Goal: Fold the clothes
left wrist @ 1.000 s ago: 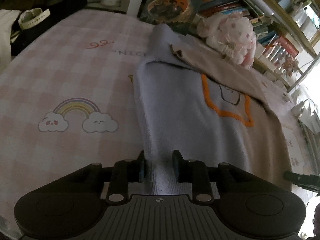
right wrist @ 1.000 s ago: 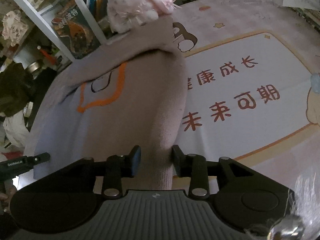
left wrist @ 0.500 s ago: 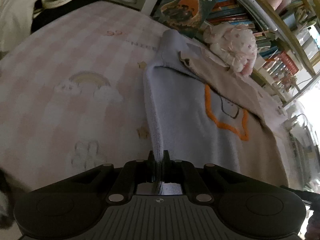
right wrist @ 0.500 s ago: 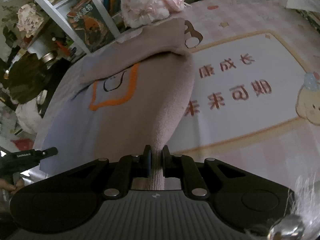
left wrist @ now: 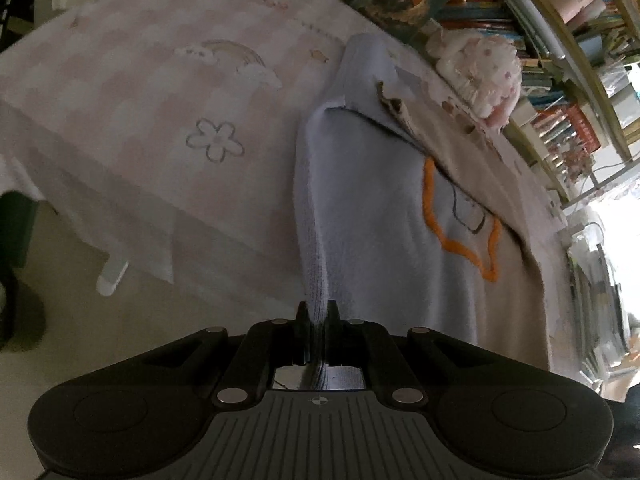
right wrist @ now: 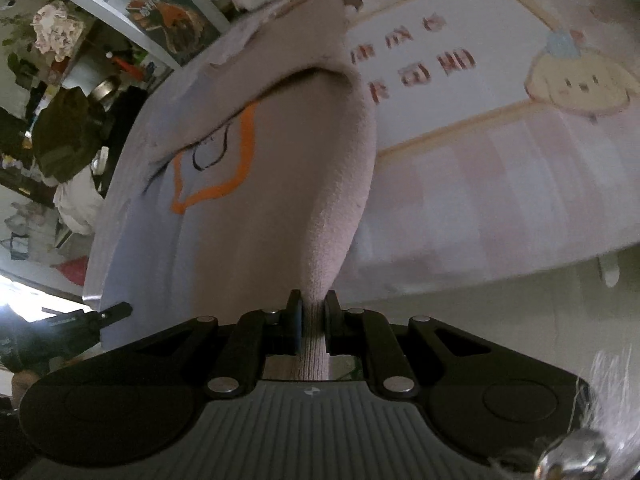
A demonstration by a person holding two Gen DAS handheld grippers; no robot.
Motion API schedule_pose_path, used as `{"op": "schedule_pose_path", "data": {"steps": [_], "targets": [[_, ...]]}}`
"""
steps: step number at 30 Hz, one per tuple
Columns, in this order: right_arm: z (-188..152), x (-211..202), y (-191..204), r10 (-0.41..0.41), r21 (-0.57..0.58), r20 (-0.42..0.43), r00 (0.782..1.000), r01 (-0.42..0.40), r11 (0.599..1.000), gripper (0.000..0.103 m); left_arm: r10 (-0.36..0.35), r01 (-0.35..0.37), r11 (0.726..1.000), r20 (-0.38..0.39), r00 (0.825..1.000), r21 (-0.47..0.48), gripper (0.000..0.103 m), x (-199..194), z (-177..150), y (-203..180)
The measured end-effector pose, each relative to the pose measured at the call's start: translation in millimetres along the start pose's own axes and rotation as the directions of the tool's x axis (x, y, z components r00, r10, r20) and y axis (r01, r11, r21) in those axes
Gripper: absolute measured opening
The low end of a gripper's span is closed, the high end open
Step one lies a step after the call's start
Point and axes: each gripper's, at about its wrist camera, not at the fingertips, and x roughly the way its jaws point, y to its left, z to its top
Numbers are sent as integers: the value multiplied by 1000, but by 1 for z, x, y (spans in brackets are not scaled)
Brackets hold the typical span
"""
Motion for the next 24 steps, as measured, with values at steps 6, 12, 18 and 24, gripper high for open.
{"op": "schedule_pose_path", "data": {"steps": [6, 12, 18, 24], "targets": [[19, -30, -8, 224, 169, 105, 969, -239, 956, 9, -259, 283, 950, 170, 951, -134, 4, -21, 28, -8], [80, -52, 9, 356, 172, 346, 868, -431, 886, 9, -361, 429, 890, 335, 870, -156, 4, -14, 89, -29], [139, -25, 14, 320, 225, 474, 820, -464, 857, 9, -320, 377, 918, 328, 889, -126, 5, 17, 152, -48], [177, 13, 4, 226, 301, 471, 853, -396, 868, 9, -259, 302, 945, 274, 926, -127, 5, 59, 186, -52]]}}
